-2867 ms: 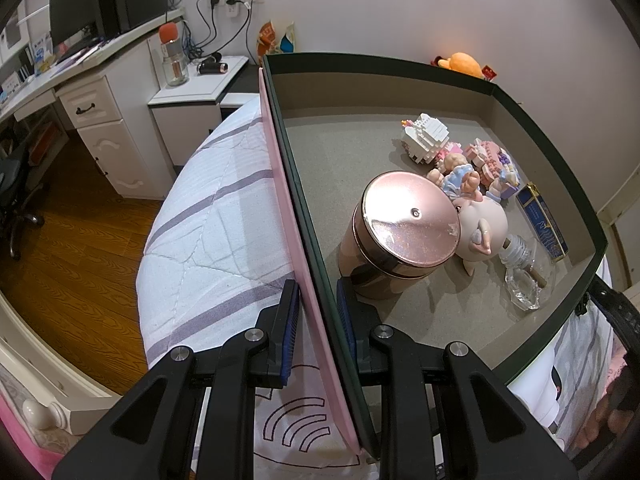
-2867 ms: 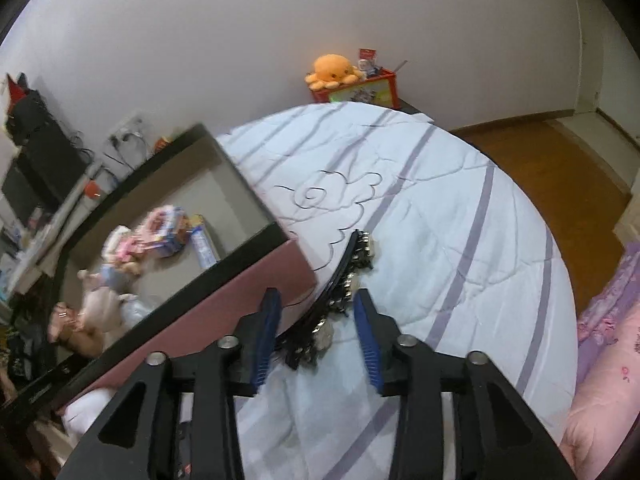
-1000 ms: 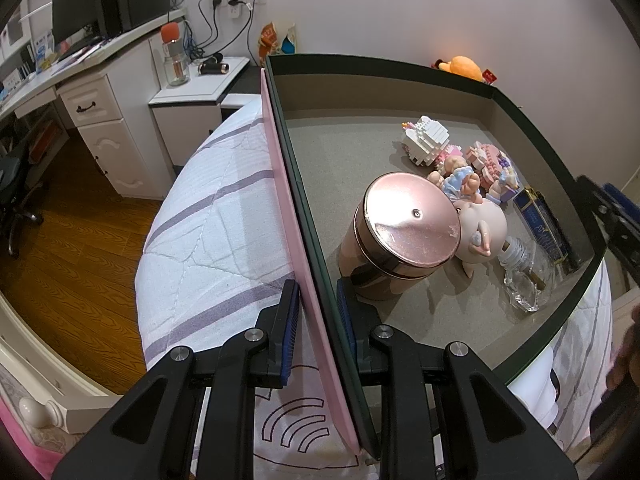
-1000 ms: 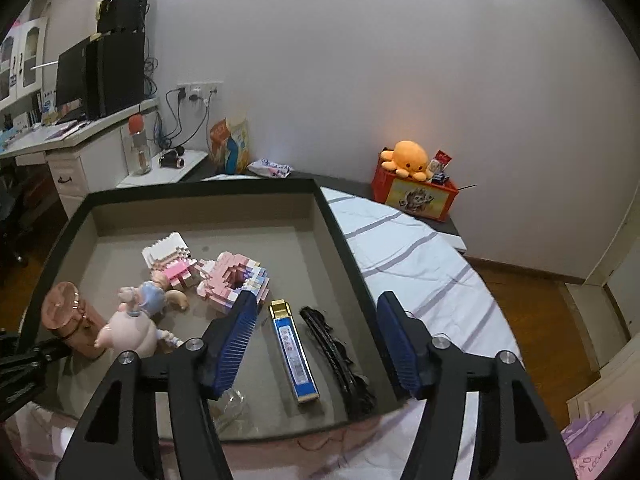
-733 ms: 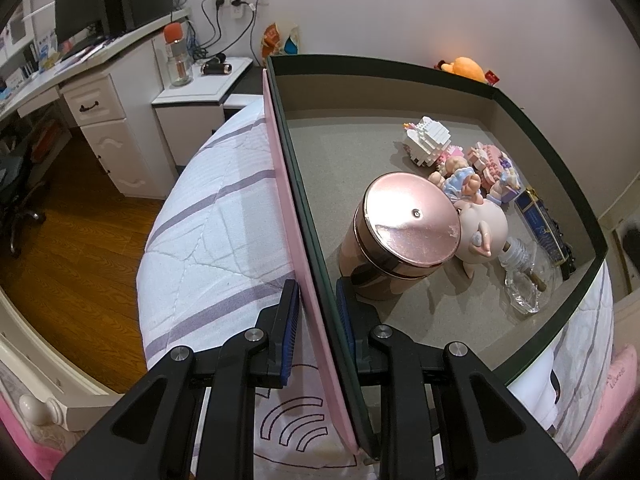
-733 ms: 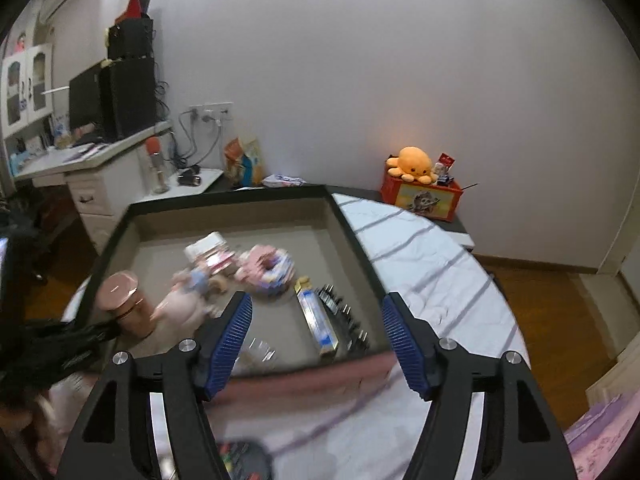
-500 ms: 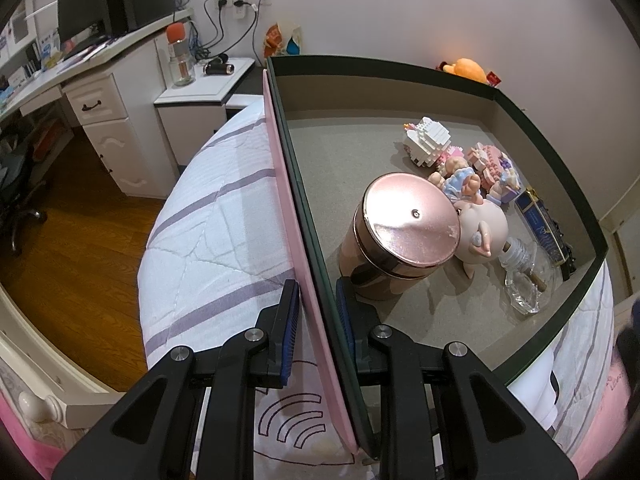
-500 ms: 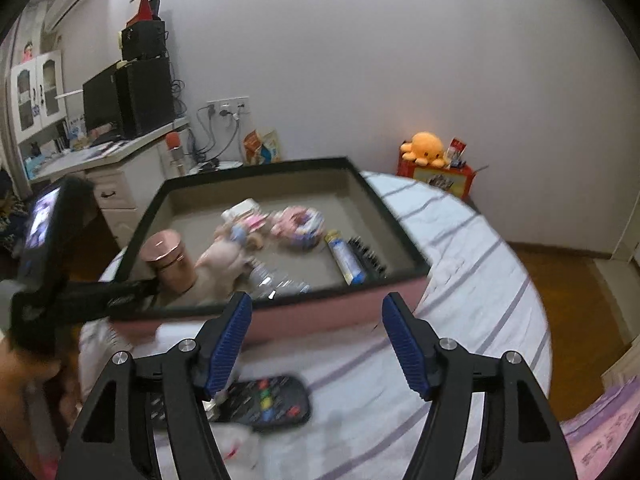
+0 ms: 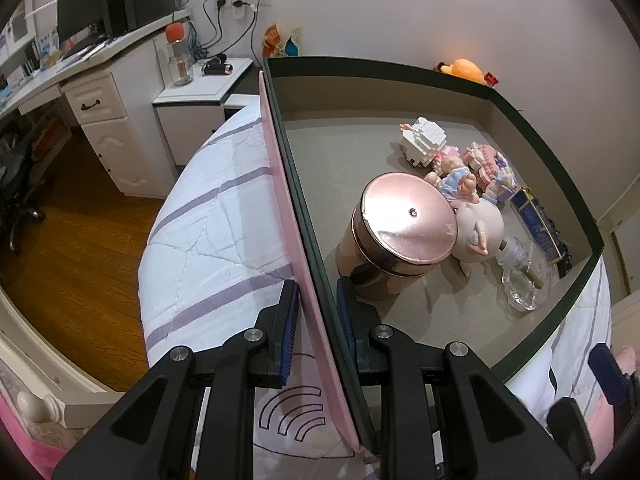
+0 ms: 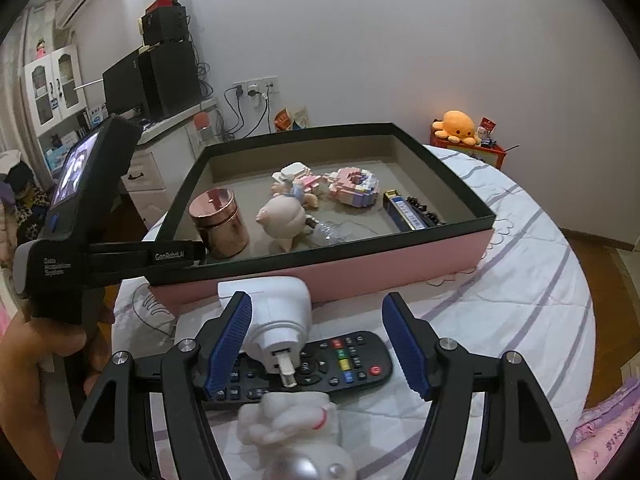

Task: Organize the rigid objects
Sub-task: 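Grasp the white charger plug on the bed with the right gripper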

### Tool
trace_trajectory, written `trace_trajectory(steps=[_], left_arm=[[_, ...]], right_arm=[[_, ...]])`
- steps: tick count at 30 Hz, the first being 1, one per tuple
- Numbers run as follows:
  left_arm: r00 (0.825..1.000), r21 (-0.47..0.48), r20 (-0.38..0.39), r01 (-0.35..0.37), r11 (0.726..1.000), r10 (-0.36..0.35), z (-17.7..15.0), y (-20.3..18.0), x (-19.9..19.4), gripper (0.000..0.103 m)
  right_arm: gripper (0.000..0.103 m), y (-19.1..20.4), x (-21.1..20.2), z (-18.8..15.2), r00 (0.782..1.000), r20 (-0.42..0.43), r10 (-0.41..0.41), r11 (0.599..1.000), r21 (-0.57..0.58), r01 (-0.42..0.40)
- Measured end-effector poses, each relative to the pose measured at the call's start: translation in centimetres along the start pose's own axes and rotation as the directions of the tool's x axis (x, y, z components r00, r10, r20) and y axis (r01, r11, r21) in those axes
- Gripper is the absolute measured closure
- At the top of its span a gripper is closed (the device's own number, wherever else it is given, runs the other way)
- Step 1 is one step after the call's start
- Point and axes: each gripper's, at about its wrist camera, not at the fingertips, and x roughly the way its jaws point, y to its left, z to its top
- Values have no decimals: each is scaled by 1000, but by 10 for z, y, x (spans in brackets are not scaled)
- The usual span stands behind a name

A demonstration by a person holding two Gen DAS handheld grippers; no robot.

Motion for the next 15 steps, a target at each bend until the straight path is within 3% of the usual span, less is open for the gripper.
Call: trace_trajectory(steps=[15], left_arm=[[1000,5,3,25,1000,-25,1,3,0,82]], right_arm=[[34,4,7,-3,999,-23,25,1000,2,-25]])
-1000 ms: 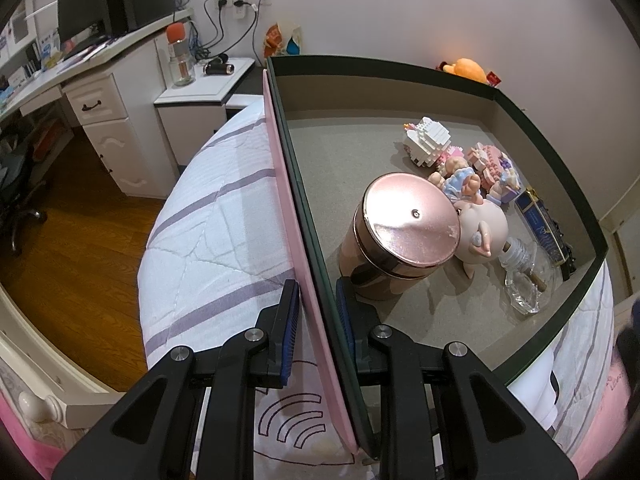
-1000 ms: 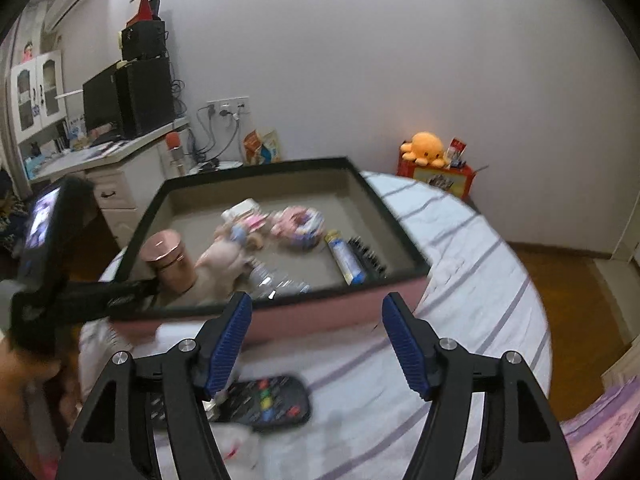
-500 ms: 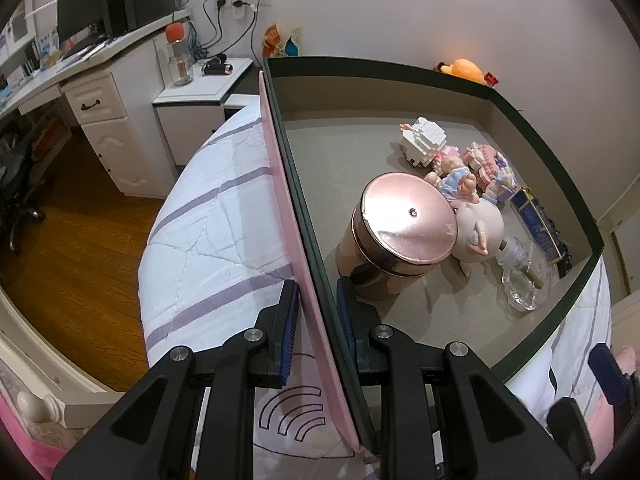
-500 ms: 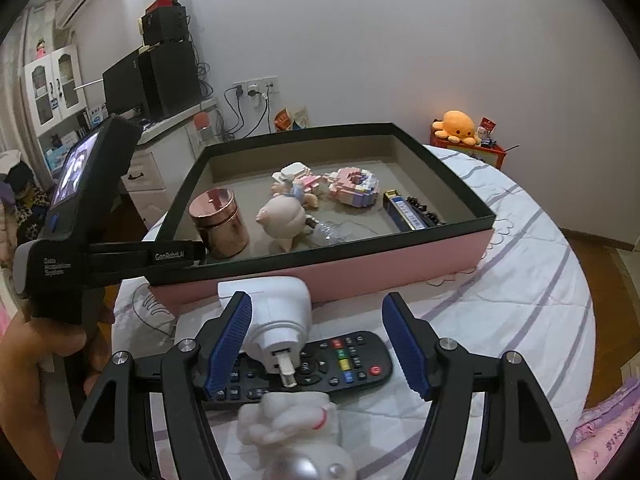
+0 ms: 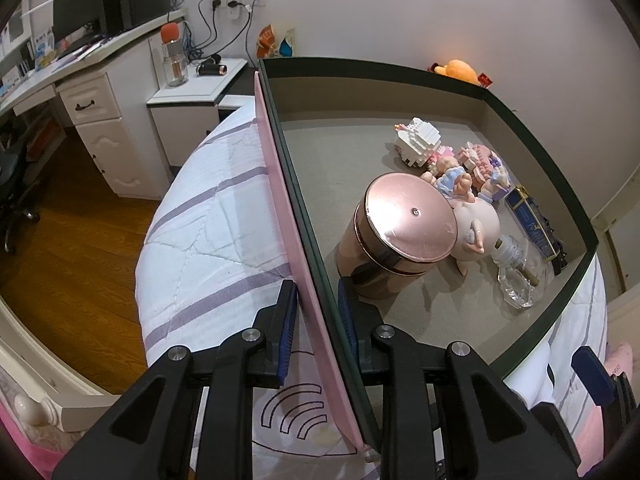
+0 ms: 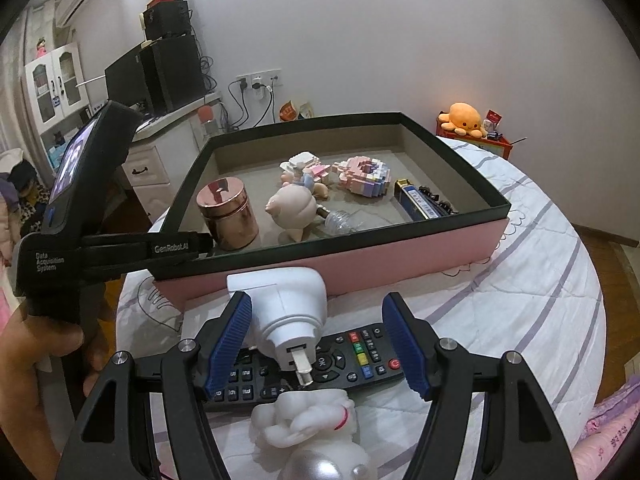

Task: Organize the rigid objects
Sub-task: 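Grasp the white charger plug on the bed with the right gripper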

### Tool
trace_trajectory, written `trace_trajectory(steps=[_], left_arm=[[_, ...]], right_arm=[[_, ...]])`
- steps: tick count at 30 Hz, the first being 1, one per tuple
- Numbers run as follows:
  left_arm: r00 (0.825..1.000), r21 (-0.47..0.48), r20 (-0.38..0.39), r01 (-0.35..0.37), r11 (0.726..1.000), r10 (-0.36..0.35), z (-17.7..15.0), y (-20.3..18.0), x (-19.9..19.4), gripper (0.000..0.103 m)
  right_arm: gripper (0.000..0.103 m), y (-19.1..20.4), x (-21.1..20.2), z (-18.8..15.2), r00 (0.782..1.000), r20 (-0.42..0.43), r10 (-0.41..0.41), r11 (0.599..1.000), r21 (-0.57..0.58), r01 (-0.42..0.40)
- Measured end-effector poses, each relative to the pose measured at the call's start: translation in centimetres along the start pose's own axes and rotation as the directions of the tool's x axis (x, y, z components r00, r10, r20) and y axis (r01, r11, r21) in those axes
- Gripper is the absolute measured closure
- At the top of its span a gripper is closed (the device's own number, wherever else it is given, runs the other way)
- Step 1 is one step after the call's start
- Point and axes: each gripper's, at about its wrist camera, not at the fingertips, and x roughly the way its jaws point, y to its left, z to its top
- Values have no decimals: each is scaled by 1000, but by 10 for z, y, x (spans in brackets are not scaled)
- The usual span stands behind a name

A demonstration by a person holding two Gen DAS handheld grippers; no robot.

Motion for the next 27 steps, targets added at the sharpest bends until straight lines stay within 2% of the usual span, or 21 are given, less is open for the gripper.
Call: trace_trajectory(steps=[15,17,19,20,21,27], left_arm=[[1000,1,2,2,1000,-2,-1,1,-2,82],[1000,2,1,2,1000,-2,0,2,-2,82],[1000,2,1,3,1000,-3,0,2,-2,82],[1000,3,0,3,1000,-3,0,2,-2,81],[1000,5,0,2,1000,-2,0,1,-2,81],[1000,7,-1,3,1000,-3,-2,1,-3,81]], right_arm=[[33,0,10,-3,999,-28,42,999,13,-42],[39,-1,10,-3,998,-31,55,998,16,-54],[59,0,8,-4,997,-29,78,997,18,-78],[63,0,8,-4,996,-31,85,996,16,-84],[64,1,9,-5,997,-40,59,998,7,-59],[65,-7,11,-7,998,-44,36,999,17,-35]])
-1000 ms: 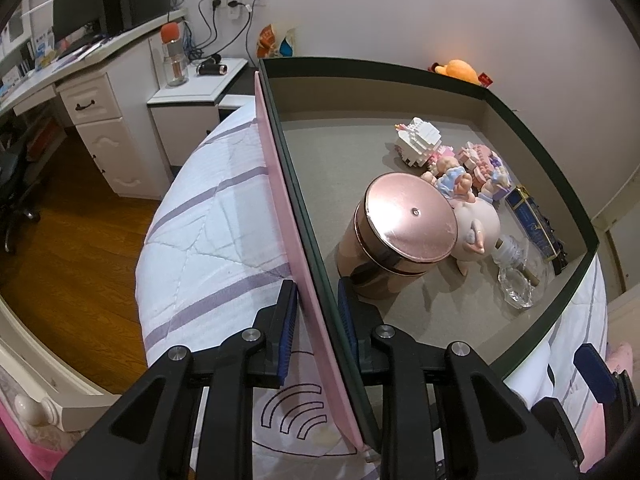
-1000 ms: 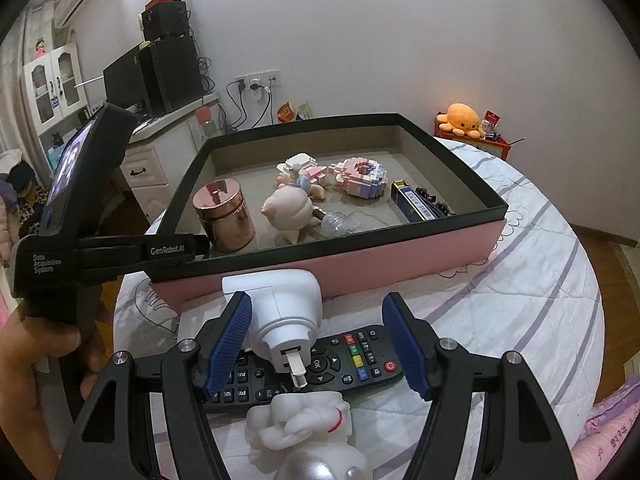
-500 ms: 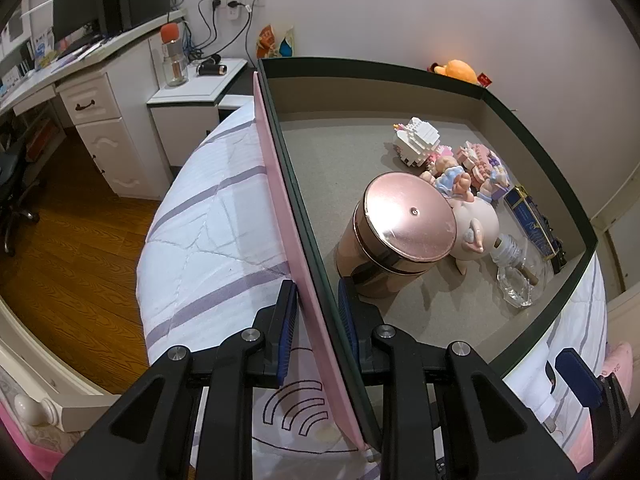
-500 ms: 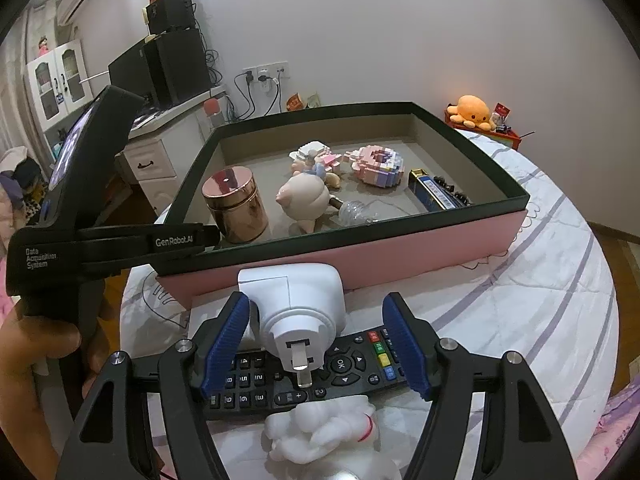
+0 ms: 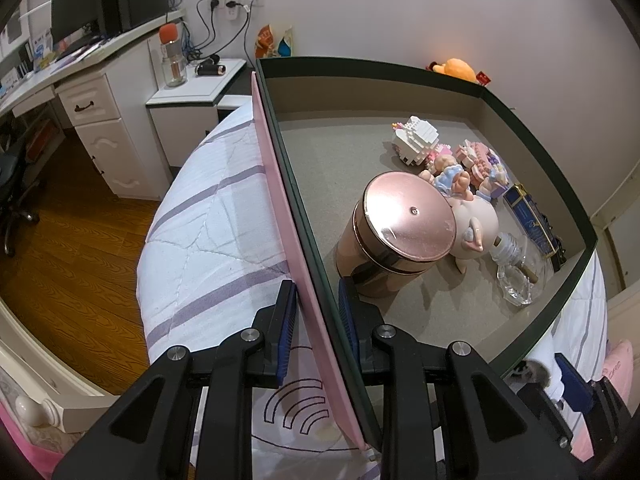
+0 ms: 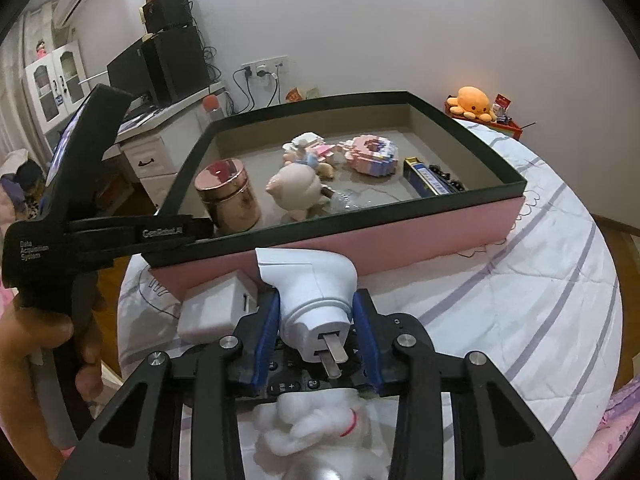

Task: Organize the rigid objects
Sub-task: 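Grasp the white charger plug on the bed with the right gripper, then carry the white charger plug into the box and release it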

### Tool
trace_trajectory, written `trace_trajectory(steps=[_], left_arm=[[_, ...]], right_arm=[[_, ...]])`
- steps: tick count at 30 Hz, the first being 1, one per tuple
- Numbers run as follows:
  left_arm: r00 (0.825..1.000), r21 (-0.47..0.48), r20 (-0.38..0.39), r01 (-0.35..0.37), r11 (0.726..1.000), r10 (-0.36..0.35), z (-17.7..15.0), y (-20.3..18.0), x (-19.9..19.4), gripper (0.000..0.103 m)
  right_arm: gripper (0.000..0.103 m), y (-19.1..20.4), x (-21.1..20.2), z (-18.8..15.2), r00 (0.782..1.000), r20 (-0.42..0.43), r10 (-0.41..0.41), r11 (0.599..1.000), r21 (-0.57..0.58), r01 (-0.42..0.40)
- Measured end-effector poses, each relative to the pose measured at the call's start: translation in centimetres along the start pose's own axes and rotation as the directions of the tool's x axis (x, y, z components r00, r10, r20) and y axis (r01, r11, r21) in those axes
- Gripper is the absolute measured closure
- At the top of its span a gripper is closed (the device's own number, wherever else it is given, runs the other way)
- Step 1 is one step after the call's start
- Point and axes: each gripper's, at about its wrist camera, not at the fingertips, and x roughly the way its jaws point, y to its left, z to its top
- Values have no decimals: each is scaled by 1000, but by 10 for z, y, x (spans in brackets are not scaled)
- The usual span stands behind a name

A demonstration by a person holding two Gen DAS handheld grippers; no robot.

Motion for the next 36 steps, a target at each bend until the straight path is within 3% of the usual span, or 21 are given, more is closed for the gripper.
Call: trace_trajectory(steps=[10,19,29,36], left_arm=[[1000,7,-4,-2,1000,2,-1,-1,0,81],[1000,20,-12,-3,1000,3,1,-2,0,81],[1000,17,-10,-4,1000,4,1,-1,1,81],[1000,17,-11,-4,1000,4,1,0,0,81]], right_arm=[[65,-25,-2,3,995,19,-99,995,21,98],[65,-47,-14,13,988,63,-139,990,40,137],[65,-63,-32,62,974,163,-154,988,-2,157],[65,-66,7,103,987,115,-111,991,-58,118]])
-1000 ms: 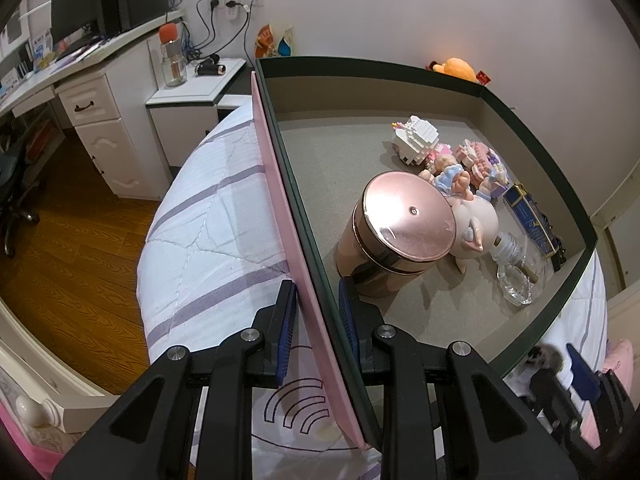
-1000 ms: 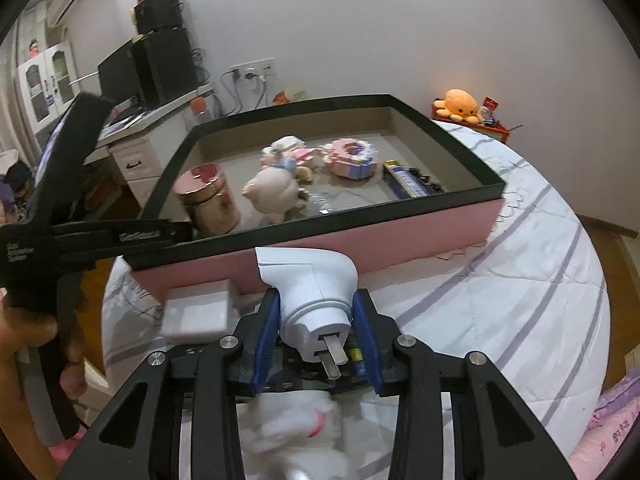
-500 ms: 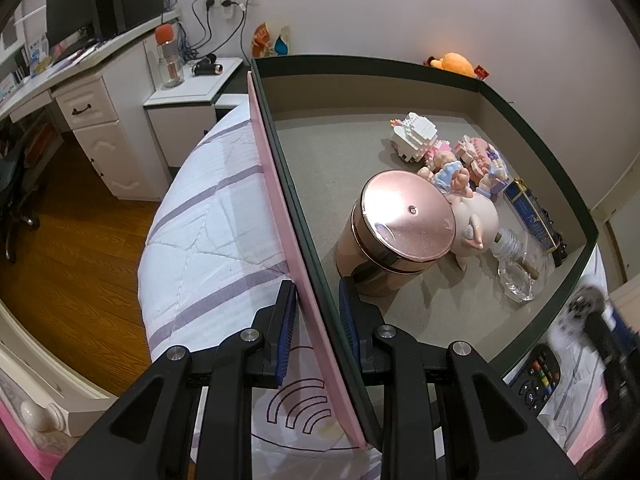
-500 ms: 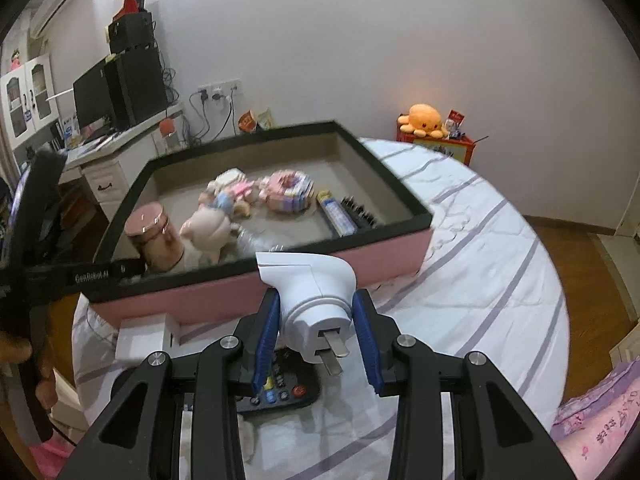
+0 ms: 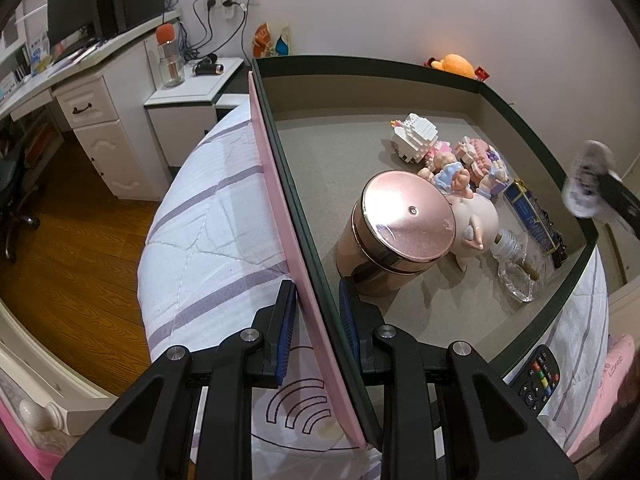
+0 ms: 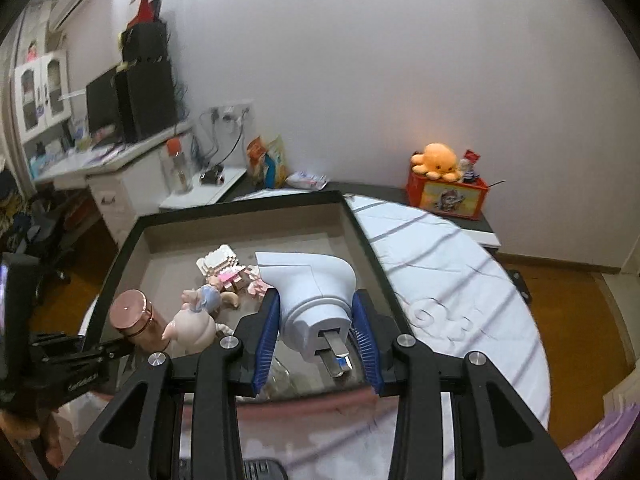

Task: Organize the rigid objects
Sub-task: 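Carry the white charger plug into the box and release it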

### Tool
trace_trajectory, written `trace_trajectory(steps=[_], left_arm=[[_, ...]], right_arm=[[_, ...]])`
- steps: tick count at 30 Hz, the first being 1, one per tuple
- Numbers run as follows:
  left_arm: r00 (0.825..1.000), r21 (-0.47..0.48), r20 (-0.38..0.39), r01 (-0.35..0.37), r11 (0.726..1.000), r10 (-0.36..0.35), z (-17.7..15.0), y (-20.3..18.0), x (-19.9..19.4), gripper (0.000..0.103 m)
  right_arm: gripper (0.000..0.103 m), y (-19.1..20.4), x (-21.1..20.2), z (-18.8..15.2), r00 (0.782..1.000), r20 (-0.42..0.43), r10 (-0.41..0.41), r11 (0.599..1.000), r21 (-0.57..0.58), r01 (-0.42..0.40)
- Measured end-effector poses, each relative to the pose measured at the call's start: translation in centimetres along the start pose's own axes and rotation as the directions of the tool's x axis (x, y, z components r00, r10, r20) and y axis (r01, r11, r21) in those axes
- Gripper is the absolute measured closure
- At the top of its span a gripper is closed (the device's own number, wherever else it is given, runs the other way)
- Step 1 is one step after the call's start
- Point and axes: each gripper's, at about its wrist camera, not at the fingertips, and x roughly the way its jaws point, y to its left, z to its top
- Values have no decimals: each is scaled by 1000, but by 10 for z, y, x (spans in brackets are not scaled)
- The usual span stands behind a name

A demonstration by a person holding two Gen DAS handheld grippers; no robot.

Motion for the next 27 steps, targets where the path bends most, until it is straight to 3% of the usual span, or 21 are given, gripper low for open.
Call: trace_trajectory(steps=[4,12,17,19,20,27], left_arm=[[1000,-1,2,0,1000,0,0,0,0,81],[1000,9,-4,0,1000,0,1,0,1,80],[1000,9,-5,1,1000,-1,0,0,0,80],[1000,8,-5,1,1000,-1,1,0,0,80],[1000,7,-5,1,1000,-1,1,0,0,80],[1000,-4,-3,-1,1000,1,2,-3,1,80]], right_arm=[[65,14,39,3,993,-113,28,999,-38,-32],[65,31,69,-1,980,-183,81,995,-43,-91],[63,29,67,-1,980,-171,101,994,-17,-105],[45,23,56,-2,985,-148,87,996,-10,-90],[41,18,47,-3,989,-127,74,997,-7,-76],[40,-9,-6,-16,999,-27,19,999,26,-19]])
